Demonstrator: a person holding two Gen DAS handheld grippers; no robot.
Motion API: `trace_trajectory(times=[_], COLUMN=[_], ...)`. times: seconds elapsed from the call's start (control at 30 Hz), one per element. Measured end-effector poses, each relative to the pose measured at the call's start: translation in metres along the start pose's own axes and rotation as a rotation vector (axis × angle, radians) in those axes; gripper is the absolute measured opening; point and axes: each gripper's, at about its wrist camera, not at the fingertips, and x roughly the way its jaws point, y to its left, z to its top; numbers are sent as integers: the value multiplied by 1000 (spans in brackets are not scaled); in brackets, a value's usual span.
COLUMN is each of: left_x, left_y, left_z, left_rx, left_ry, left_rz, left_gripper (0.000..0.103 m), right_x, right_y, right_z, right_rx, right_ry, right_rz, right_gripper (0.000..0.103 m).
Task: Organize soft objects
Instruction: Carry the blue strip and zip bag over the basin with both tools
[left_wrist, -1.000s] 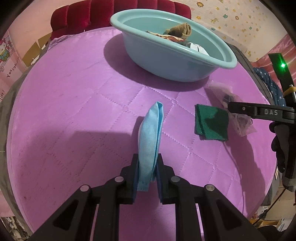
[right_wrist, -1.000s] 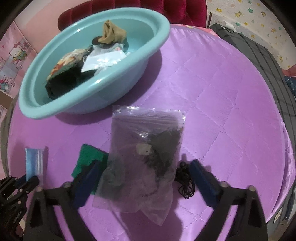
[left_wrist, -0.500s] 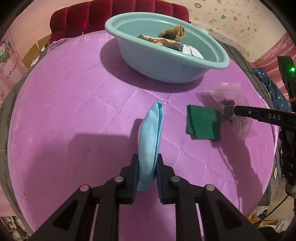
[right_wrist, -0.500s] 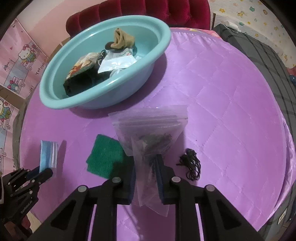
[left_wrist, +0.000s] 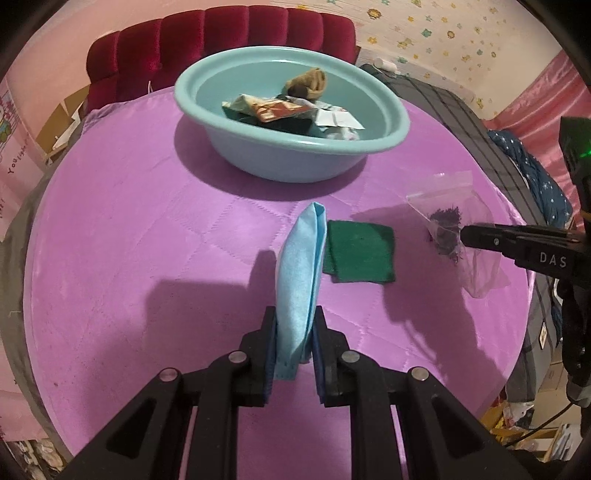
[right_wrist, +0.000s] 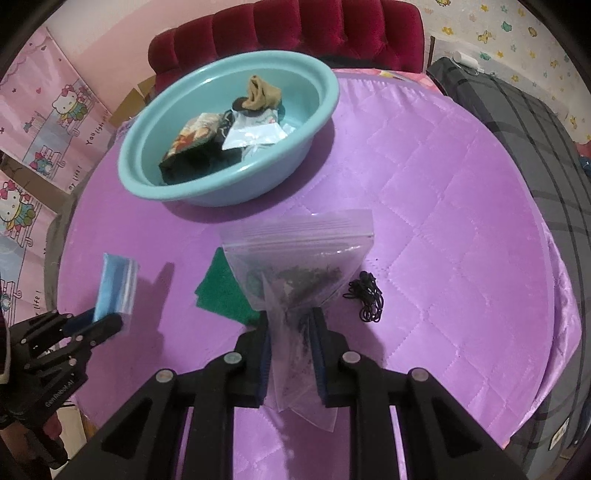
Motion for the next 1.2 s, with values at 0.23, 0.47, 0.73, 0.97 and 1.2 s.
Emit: trace_trajectory(times=[0.23,0.47,0.73,0.97,1.2], left_x=[-21,-41,-44,-39,-29], left_y=[-22,-35,-35,-30,-20], left_z=[11,38,77,113,141], left_rx=[34,56,70,81,76], left_ry=[-21,-48,-74,-89,-92], left_rz=[0,2,-6,11,6], left_gripper=[18,18,18,18,18], right_x=[-30,-55,-66,-60,-47], right_y=[11,27,39,46,49], right_z=[5,26,62,97,132], right_rx=[-45,-66,-90,-91,-76], right_ry=[-50,-91,-127,-144,-146], right_rz=[17,27,55,50,46], right_gripper=[19,20,20,20,20])
